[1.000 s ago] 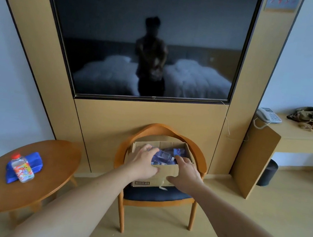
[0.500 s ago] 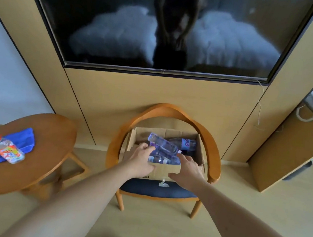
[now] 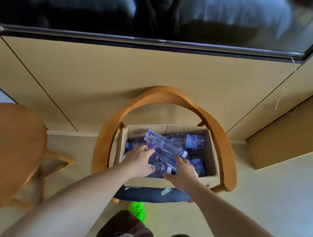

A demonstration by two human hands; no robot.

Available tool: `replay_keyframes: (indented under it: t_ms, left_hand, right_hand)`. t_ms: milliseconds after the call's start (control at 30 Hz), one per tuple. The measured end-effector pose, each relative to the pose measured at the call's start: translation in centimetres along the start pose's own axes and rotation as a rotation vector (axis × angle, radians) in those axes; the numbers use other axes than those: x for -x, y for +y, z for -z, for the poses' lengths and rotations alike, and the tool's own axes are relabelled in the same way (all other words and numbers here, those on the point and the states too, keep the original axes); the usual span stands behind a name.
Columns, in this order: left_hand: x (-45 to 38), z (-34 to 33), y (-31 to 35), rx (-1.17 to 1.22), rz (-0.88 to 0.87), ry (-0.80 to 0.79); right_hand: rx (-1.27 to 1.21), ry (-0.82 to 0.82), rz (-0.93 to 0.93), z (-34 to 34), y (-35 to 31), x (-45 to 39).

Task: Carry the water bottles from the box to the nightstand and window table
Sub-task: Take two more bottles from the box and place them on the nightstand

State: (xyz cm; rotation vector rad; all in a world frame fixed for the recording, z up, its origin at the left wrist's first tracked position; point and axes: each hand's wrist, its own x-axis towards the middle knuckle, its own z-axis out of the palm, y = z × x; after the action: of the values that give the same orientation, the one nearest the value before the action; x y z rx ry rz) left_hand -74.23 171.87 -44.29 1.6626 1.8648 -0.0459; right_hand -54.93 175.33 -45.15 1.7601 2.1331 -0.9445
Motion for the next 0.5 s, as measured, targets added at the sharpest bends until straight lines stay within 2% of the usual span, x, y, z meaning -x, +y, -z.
replay_keyframes:
  t_ms: [200,500]
  left_hand:
    - [-3.4,-1.9,-2.7,-0.024,0.018,-0.103]
    - [-7.1,-4.7,-4.7,-0.099,0.016,-0.156]
  right_hand:
    - [0.011,-0.039,-0.126,-1.7,-0.4,-3.5]
    - [0.11,-0.104,-0.228,-2.7,1.1,-9.0]
